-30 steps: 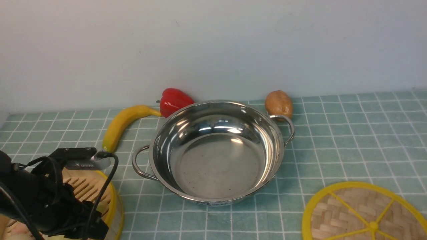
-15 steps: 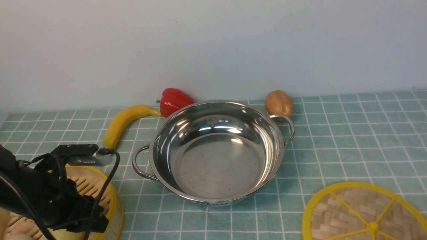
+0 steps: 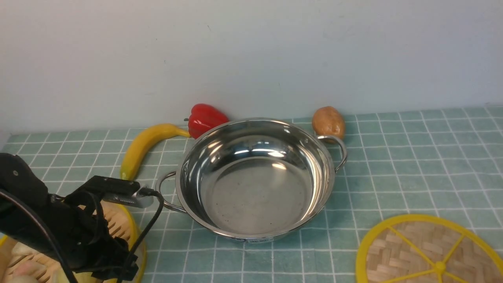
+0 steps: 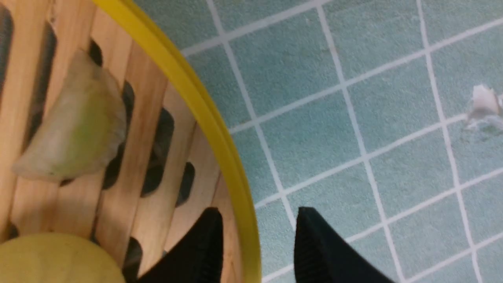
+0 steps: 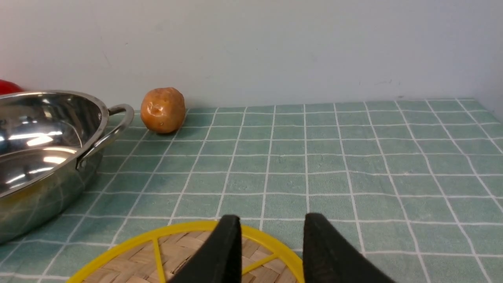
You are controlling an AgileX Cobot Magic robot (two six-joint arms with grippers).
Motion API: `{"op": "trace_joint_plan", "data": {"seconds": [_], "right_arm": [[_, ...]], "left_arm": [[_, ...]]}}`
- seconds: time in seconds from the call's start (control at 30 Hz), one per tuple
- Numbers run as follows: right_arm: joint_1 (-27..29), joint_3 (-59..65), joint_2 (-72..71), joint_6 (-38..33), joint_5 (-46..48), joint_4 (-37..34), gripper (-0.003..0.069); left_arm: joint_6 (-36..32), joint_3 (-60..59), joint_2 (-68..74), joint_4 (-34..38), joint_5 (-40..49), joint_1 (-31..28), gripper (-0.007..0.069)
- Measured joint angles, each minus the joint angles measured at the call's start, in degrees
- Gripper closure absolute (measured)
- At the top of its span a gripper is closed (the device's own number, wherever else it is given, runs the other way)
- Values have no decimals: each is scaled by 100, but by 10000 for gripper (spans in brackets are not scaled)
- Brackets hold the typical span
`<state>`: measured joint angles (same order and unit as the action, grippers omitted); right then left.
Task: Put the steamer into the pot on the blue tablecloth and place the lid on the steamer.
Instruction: 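Grasp the rim of the steamer basket holding the buns with the left gripper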
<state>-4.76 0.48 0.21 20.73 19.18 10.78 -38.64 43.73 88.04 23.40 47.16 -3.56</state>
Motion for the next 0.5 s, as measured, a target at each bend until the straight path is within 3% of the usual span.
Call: {"op": "trace_joint_plan", "data": {"seconds": [0.33, 0.5], "right_arm": [[0, 0, 0, 0, 0, 0, 416], [0, 0, 0, 0, 0, 0, 416]], "left_arm": [[114, 0, 360, -43, -80, 7, 395], [186, 0, 456, -43, -79, 7, 488]]}}
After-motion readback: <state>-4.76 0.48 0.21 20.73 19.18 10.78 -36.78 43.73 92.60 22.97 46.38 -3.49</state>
